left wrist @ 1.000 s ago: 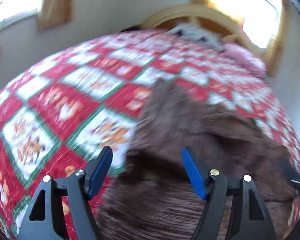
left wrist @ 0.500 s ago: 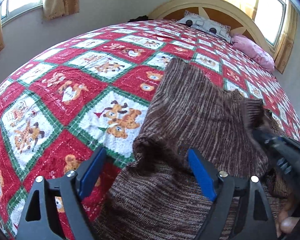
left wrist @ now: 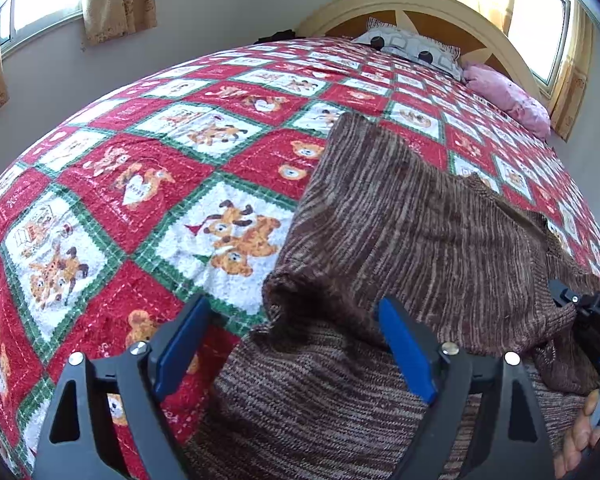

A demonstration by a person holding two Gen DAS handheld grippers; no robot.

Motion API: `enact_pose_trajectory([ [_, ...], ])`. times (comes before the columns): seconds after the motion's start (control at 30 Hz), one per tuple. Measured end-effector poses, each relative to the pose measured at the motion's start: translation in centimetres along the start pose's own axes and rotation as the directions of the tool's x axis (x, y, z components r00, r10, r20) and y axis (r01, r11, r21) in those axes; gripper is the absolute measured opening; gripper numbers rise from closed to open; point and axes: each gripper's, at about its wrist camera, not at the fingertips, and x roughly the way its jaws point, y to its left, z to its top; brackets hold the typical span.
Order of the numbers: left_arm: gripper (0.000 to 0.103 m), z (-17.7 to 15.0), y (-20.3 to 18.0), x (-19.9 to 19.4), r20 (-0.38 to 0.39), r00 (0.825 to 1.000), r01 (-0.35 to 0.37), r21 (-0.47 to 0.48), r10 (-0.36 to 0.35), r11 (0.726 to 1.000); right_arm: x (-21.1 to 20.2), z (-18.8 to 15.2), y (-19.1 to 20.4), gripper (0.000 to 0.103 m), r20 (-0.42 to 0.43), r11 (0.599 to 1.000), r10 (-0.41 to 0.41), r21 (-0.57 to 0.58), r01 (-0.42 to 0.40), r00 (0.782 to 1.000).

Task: Fold small clothes

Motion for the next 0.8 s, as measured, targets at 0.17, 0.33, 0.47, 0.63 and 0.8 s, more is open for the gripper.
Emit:
enact_pose_trajectory([
  [0.17,0.092,0.0,0.1,0.0,0.001,1.0,0.014,-0.004,-0.014,1.0,-3.8,-2.0,1.7,0.032,0.002,0.993,0.11,-0.036,-0.11,0.994],
  [0.33,0.092,-0.1,0.2,-0.1,0.003,1.0,0.023,-0.009,-0.023,1.0,-4.0,-3.4,2.9,0.079,-0.011,0.987,0.154,-0.045,-0.154,0.988],
  [0.47,0.093,-0.1,0.6,-0.2,0.011,0.998,0.054,-0.031,-0.054,0.998,-2.0,-5.1,3.3,0.079,-0.095,0.975,0.221,0.015,-0.221,0.971],
  [0.63,0.094,-0.1,0.7,-0.3,0.012,0.998,0.061,-0.034,-0.06,0.998,-2.5,-7.3,4.5,0.079,-0.083,0.981,0.189,-0.03,-0.192,0.979],
  [0.8,0.095,-0.2,0.8,-0.4,0.016,0.997,0.076,-0.043,-0.075,0.996,-2.8,-5.3,3.4,0.079,-0.041,0.988,0.149,0.05,-0.147,0.988],
])
